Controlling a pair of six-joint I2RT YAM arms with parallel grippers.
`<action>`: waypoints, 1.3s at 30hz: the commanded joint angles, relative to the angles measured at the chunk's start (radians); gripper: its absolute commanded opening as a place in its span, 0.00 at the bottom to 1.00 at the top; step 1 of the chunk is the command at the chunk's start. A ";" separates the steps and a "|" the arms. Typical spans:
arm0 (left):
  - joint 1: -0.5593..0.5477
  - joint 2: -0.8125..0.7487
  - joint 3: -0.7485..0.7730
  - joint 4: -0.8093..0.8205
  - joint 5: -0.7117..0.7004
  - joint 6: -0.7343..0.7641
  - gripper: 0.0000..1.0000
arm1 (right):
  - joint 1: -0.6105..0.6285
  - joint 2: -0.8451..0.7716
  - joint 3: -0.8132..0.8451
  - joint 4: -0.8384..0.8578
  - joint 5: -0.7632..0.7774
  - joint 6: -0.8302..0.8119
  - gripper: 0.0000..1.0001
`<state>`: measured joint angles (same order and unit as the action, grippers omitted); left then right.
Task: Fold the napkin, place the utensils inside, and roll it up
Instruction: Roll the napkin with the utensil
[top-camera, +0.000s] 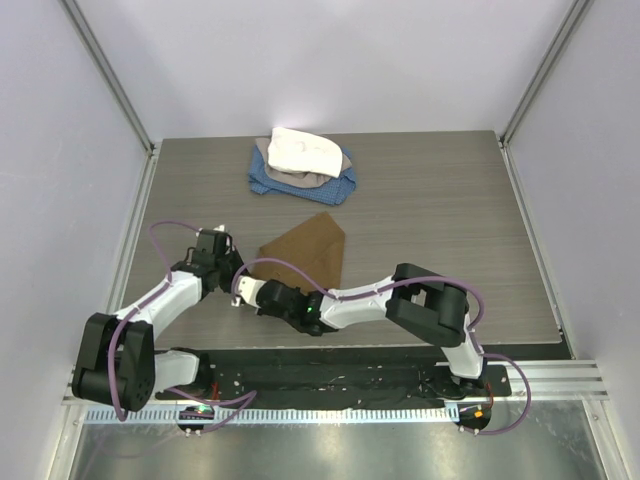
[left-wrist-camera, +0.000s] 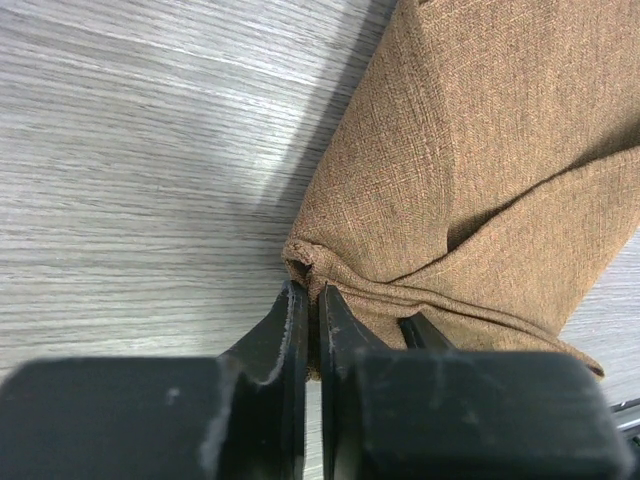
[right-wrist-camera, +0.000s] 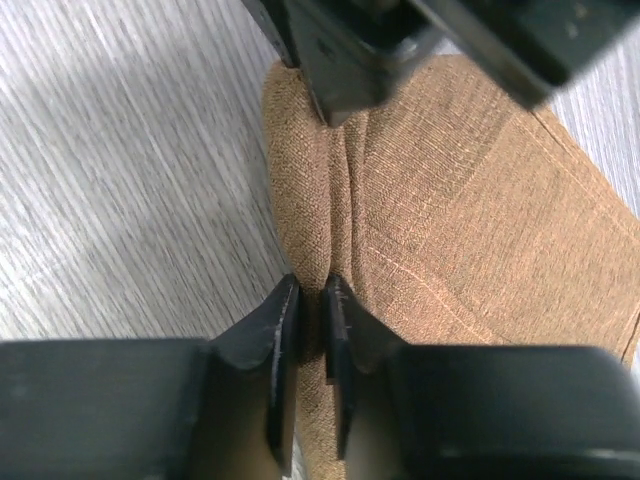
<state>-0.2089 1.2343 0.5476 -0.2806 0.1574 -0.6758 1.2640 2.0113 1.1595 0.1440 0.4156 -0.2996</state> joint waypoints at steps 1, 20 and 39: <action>0.003 0.011 0.032 0.041 0.014 0.002 0.16 | 0.002 0.044 0.049 -0.138 -0.086 -0.016 0.16; 0.008 -0.337 -0.075 -0.034 -0.291 -0.027 0.70 | -0.147 0.017 0.258 -0.481 -0.604 0.171 0.01; 0.031 -0.512 -0.208 -0.008 -0.339 -0.050 0.75 | -0.290 0.092 0.396 -0.596 -0.900 0.284 0.01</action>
<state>-0.1848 0.7841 0.3717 -0.3447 -0.2008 -0.7341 0.9890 2.0830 1.4853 -0.4126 -0.3950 -0.0605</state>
